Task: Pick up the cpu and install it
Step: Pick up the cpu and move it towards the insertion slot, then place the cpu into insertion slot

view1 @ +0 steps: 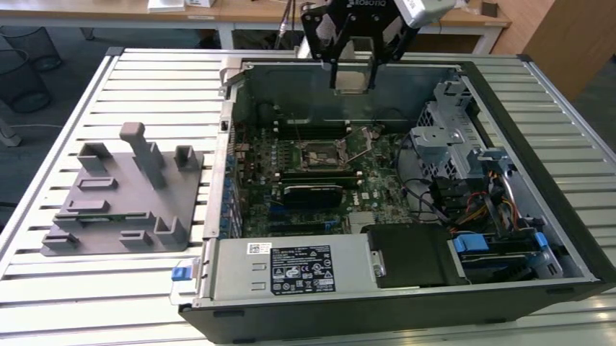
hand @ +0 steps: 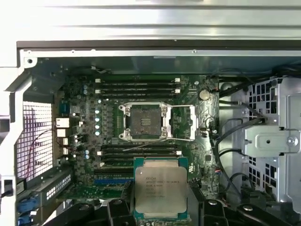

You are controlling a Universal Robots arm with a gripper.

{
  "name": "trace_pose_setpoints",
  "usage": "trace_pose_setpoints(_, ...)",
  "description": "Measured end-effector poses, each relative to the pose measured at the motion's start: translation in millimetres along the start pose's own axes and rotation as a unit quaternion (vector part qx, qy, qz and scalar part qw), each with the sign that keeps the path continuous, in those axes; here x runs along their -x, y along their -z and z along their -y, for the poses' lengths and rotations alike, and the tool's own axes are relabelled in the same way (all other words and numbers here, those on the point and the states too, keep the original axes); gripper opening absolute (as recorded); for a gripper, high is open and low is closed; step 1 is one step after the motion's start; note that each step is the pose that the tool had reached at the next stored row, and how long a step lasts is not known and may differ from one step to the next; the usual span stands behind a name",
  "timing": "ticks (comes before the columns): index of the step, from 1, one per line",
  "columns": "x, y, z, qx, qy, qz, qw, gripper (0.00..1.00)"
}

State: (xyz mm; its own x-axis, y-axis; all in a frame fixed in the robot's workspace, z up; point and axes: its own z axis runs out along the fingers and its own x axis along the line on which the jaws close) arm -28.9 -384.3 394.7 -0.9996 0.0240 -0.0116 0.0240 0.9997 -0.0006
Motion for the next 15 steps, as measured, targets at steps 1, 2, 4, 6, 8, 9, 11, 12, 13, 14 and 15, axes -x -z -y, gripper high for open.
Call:
trace_pose_setpoints(1,2.7,-0.1,-0.3,0.0000,0.000,0.0000,1.0000,0.53)
trace_pose_setpoints(2,5.2,-0.2,-0.6,0.0000,0.000,0.0000,1.0000,0.53)
trace_pose_setpoints(4,8.5,-0.4,-0.6,0.0001,0.000,0.0001,1.0000,0.53)
trace_pose_setpoints(6,11.5,-0.4,-0.8,0.0000,0.000,0.0001,1.0000,0.53)
trace_pose_setpoints(8,12.6,-0.5,-0.8,0.0000,0.000,0.0000,1.0000,0.53)
trace_pose_setpoints(9,12.9,-0.5,-0.8,0.0000,0.000,0.0001,1.0000,0.53)
trace_pose_setpoints(11,13.0,-0.5,-0.8,-0.0005,0.000,0.0001,1.0000,0.53)
trace_pose_setpoints(12,13.1,-0.6,-0.8,-0.0009,-0.001,0.0001,1.0000,0.53)
trace_pose_setpoints(13,13.1,-0.6,-0.8,-0.0014,-0.004,0.0001,1.0000,0.53)
trace_pose_setpoints(14,13.1,-0.6,-0.8,-0.0022,-0.010,0.0002,0.9999,0.53)
trace_pose_setpoints(15,13.1,-0.8,-0.8,-0.0025,-0.016,0.0002,0.9999,0.53)
